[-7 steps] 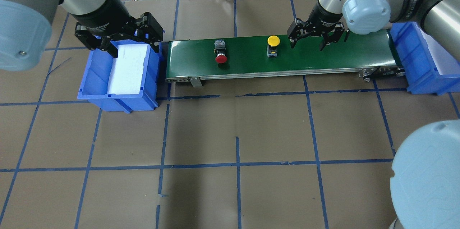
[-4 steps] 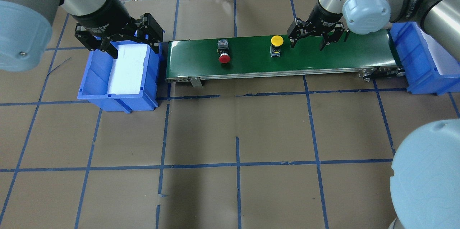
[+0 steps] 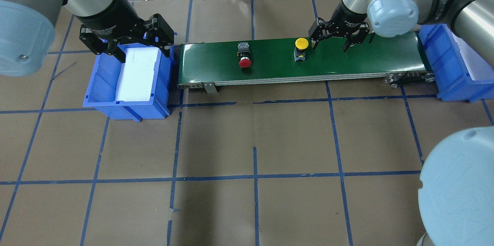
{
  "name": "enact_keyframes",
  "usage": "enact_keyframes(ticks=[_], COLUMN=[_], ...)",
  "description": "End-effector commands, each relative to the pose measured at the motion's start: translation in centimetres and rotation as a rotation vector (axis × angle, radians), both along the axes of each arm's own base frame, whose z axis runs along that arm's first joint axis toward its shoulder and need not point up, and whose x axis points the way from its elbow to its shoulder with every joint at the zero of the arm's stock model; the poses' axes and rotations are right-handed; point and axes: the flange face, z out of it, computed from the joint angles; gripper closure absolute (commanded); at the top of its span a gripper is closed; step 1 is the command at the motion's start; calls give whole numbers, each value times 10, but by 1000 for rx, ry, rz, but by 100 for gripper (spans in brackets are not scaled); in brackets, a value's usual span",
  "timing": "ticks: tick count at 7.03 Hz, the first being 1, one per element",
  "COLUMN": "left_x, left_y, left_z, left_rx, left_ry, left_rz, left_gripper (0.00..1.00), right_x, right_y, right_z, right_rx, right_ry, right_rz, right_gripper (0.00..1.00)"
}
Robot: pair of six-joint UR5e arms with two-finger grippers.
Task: Transport two buttons from left to right
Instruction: 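Lower the right gripper and grasp the yellow button on the conveyor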
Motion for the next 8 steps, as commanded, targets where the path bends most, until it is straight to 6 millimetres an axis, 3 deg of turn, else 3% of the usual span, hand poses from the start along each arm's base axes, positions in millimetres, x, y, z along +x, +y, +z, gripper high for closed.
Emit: enact_keyframes(ticks=[1, 8], left_x=[0, 2], left_y=[-1, -2], left_z=[2, 6], left_rx=[-4, -12], left_ry=[1, 0], left_rz=[0, 4], left_gripper=[0, 0], right_x=[0, 6], right_y=[0, 2], right_z=[-1, -2], right_rx=[1, 1], right_ry=[0, -60], right_rz=[0, -2], right_gripper=[0, 0])
